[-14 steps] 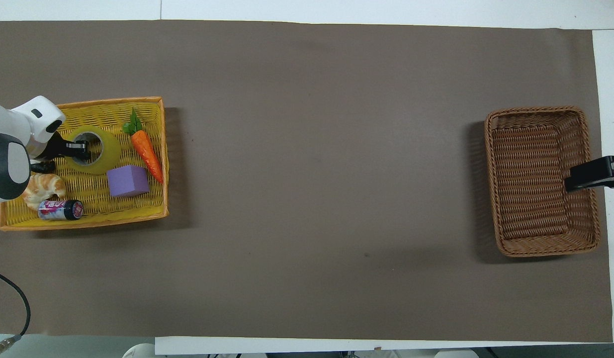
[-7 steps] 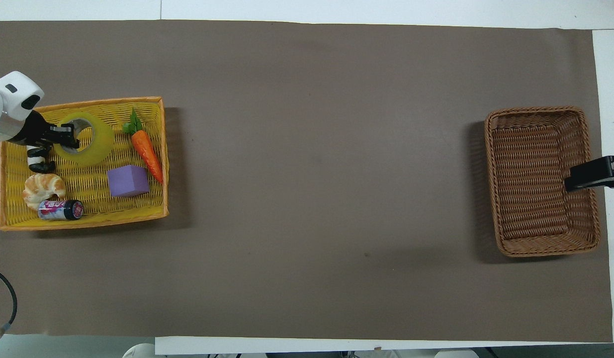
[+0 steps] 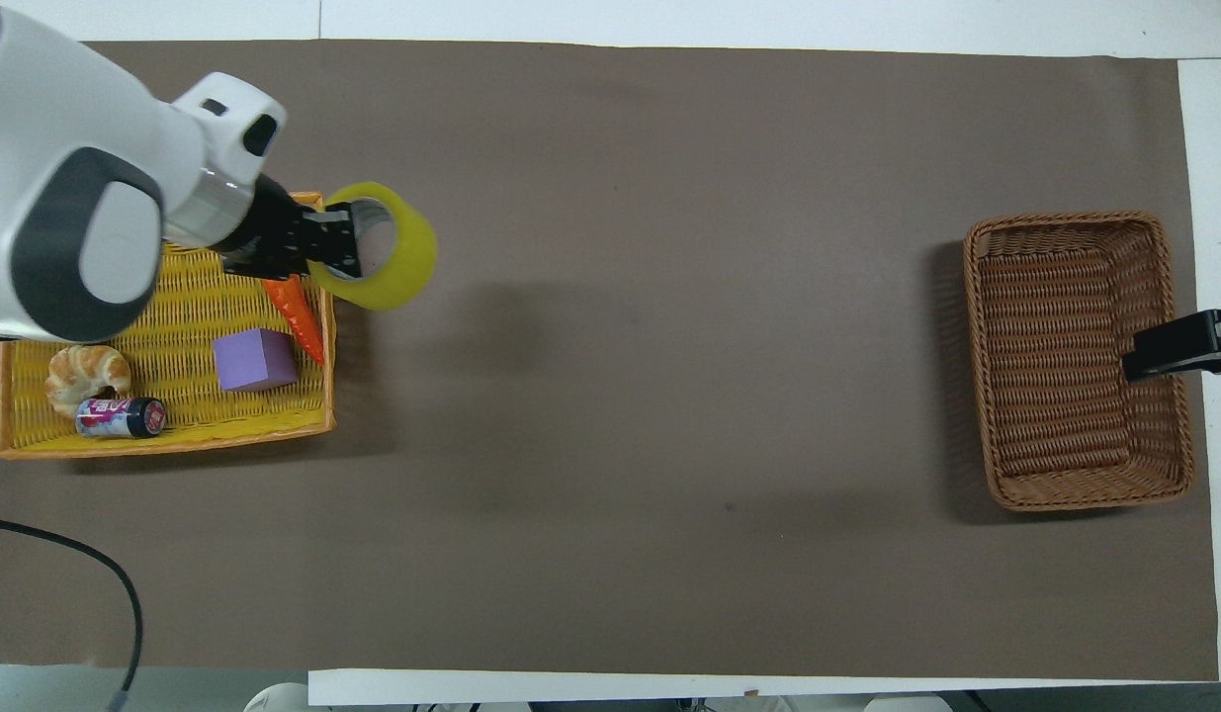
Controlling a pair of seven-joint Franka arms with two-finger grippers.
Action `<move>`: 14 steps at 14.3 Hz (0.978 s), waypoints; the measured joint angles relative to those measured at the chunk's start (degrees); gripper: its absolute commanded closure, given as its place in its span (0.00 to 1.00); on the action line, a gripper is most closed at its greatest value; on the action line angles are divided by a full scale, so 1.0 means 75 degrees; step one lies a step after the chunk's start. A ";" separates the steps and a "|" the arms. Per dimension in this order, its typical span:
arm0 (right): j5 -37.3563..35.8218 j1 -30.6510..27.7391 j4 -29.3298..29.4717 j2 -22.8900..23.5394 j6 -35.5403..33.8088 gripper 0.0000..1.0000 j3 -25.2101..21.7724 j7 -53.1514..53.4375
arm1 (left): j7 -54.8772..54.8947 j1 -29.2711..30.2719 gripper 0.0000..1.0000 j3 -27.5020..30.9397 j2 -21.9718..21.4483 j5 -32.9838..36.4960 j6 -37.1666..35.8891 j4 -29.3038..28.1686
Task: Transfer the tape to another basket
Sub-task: 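Lift the tape roll with the left gripper toward the table center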
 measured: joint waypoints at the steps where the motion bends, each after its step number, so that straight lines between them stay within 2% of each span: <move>1: 0.0000 0.0000 0.0000 0.0000 0.0000 0.00 0.0000 0.0000 | -0.0199 -0.0280 1.00 -0.0003 0.0000 0.0000 -0.0002 -0.0001; 7: 0.0000 0.0000 0.0000 0.0000 0.0000 0.00 0.0000 0.0000 | -0.0621 -0.0446 1.00 0.0077 -0.0029 -0.0004 -0.0011 0.0232; 11: 0.0007 0.0003 -0.0002 -0.0009 -0.0271 0.00 0.0005 -0.0012 | -0.0675 -0.0580 1.00 0.0055 -0.0259 -0.0006 -0.0126 0.0282; 14: 0.0392 0.0041 0.0103 -0.0041 -0.0271 0.00 0.0111 -0.0162 | -0.0731 -0.0710 1.00 0.0043 -0.0419 -0.0008 -0.0163 0.0282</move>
